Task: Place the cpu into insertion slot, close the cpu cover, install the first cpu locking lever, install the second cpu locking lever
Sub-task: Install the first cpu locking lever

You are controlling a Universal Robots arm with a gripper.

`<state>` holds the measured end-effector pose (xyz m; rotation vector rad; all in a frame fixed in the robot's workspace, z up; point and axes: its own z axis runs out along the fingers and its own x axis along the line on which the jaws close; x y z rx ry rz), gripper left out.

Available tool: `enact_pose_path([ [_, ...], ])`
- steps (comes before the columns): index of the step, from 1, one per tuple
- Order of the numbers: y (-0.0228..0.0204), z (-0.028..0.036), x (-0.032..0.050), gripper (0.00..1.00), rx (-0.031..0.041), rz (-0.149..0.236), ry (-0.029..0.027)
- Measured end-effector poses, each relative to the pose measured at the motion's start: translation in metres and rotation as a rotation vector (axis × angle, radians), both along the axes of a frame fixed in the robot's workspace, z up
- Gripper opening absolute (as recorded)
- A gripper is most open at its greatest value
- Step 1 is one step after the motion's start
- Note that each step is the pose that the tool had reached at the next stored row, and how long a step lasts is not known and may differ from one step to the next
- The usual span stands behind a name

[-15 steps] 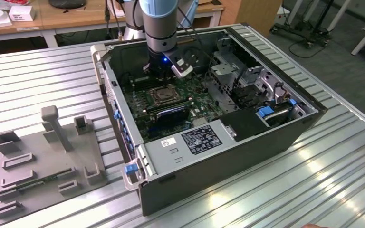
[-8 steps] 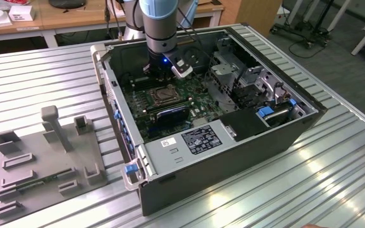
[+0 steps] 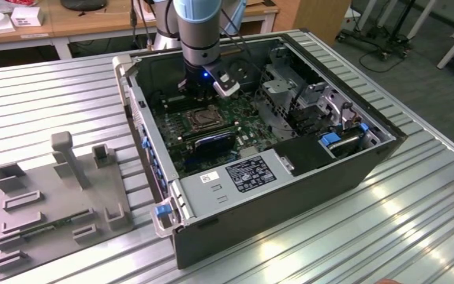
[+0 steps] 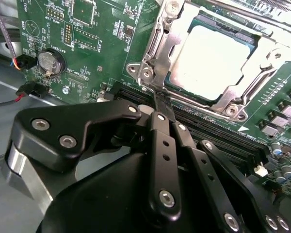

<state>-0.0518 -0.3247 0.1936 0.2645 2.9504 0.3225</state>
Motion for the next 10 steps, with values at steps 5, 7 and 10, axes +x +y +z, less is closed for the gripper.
enact_pose_path([
  [5, 0.0001, 0.0014, 0.0, 0.11, 0.0003, 0.0, -0.0001],
  [7, 0.0, 0.0017, 0.0, 0.11, 0.0, 0.0, 0.0001],
  [10, 0.0, 0.006, 0.0, 0.11, 0.0005, 0.0, 0.0006],
])
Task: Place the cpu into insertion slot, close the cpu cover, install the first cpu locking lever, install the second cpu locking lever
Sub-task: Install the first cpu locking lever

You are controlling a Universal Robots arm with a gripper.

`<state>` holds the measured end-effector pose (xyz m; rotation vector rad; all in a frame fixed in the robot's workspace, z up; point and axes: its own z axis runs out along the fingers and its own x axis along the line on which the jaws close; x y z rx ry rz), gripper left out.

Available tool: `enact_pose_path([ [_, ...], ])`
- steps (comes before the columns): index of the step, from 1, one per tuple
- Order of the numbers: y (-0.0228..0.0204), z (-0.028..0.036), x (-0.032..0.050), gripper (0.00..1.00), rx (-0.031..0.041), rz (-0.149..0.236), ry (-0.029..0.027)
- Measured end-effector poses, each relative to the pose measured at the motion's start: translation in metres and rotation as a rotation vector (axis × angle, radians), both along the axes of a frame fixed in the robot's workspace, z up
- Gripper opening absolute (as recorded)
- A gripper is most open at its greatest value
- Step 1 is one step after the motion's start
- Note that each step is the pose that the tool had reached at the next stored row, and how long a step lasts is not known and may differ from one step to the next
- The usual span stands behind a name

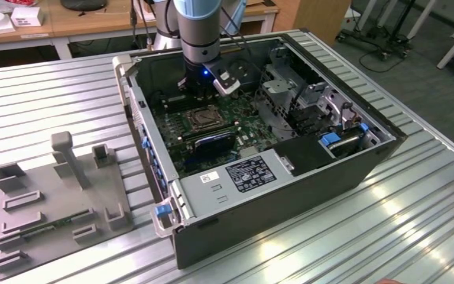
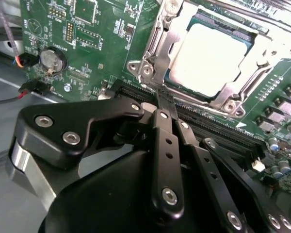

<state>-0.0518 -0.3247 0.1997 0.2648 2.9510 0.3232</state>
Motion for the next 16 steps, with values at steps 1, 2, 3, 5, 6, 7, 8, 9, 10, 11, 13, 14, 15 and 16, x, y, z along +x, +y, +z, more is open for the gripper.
enact_pose_path([
  [1, 0.0, 0.0023, 0.0, 0.11, 0.0, 0.0, 0.0002],
  [2, 0.0, 0.0047, 0.0, 0.11, 0.0, 0.0, 0.0003],
  [3, 0.0, 0.0065, 0.0, 0.11, 0.0, 0.0, 0.0003],
  [5, 0.0, 0.009, 0.0, 0.11, 0.0001, 0.0, 0.0003],
  [6, 0.0, 0.0104, 0.0, 0.11, 0.0001, 0.0, 0.0006],
  [7, 0.0, 0.0119, 0.0, 0.11, 0.0001, 0.0, 0.0007],
  [8, 0.0, 0.0131, 0.0, 0.11, 0.0001, 0.0, 0.0009],
  [9, 0.0, 0.0139, 0.0, 0.11, 0.0, 0.0, 0.001],
  [10, 0.0, 0.0147, 0.0, 0.11, 0.0001, 0.0, 0.0009],
  [11, 0.0, 0.0156, 0.0, 0.11, 0.0001, 0.0, 0.0009],
  [13, 0.0001, 0.0164, 0.0, 0.11, 0.0002, 0.0, 0.0009],
  [14, 0.0, 0.0165, 0.0, 0.11, 0.0002, 0.0, 0.0009],
  [15, 0.0001, 0.0164, 0.0, 0.11, 0.0003, 0.0, 0.0008],
  [16, 0.0, 0.0165, 0.0, 0.11, 0.0003, 0.0, 0.0008],
])
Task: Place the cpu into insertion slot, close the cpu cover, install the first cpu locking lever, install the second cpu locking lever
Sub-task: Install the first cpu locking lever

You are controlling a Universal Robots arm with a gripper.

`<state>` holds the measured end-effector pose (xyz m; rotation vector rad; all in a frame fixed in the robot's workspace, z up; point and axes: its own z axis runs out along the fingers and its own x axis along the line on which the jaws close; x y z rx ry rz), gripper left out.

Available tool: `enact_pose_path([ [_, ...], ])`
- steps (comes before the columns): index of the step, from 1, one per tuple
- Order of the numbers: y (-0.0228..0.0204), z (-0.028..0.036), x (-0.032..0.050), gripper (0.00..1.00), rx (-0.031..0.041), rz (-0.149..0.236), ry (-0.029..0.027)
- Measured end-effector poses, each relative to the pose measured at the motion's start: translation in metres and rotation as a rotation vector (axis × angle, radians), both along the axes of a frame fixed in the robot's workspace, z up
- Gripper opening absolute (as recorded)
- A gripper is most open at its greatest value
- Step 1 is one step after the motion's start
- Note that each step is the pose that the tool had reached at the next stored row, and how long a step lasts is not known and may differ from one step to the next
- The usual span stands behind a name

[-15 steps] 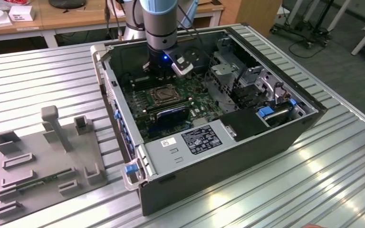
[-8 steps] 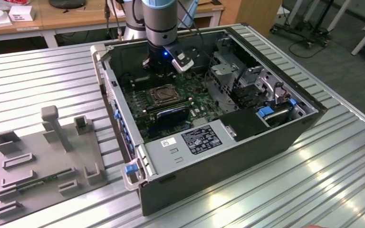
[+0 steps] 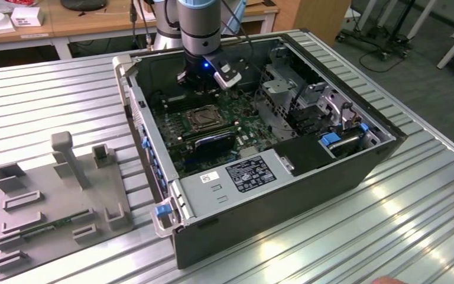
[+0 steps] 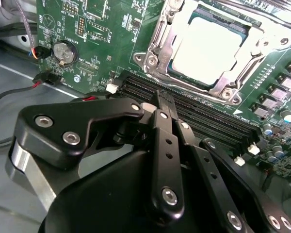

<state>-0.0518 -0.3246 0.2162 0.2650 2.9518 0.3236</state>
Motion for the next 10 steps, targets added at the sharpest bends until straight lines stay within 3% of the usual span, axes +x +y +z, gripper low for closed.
enact_pose_path([
  [6, 0.0, 0.0002, 0.0, 0.11, -0.0002, 0.0, 0.0007],
  [7, -0.0001, 0.0003, 0.0, 0.11, -0.003, 0.0, 0.01],
  [10, 0.0, 0.0002, 0.0, 0.11, -0.0397, 0.0, 0.0633],
])
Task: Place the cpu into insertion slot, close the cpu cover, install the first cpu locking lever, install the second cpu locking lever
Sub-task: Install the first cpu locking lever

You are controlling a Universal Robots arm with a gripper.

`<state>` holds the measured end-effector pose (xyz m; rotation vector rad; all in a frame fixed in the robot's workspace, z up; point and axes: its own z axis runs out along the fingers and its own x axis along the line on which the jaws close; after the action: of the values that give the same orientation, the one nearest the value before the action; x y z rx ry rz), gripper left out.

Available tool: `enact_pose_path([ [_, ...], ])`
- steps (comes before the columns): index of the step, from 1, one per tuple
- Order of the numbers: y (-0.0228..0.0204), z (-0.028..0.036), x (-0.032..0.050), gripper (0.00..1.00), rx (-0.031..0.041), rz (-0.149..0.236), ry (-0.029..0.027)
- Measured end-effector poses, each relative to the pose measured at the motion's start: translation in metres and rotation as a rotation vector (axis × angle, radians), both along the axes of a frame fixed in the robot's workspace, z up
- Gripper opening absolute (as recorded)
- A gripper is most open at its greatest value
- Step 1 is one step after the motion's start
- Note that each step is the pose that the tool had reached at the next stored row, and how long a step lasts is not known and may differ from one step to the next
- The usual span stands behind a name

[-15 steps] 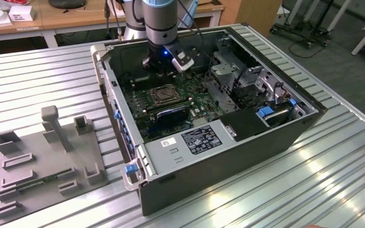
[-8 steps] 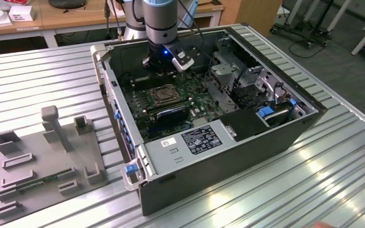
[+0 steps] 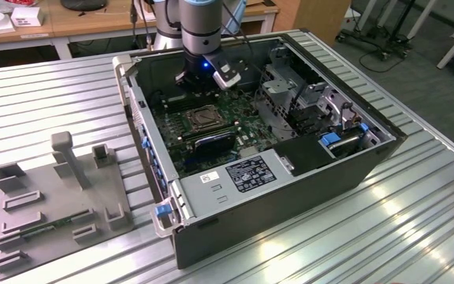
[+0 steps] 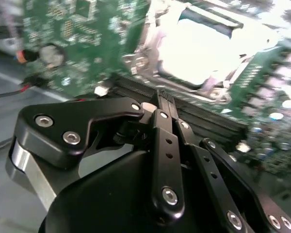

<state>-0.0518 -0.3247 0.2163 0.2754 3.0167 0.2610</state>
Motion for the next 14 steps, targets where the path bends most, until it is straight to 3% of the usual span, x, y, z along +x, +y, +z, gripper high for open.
enact_pose_path([
  [2, 0.0, 0.0001, 0.0, 0.11, -0.0321, 0.0, 0.0344],
  [5, 0.0, 0.0, 0.0, 0.11, -0.086, 0.0, 0.0702],
  [6, 0.0, 0.0, 0.0, 0.11, -0.0966, 0.0, 0.0752],
  [9, 0.0, 0.0, 0.0, 0.11, -0.0974, 0.005, 0.0763],
  [14, 0.0, -0.0001, 0.0004, 0.11, -0.0998, 0.069, 0.0732],
])
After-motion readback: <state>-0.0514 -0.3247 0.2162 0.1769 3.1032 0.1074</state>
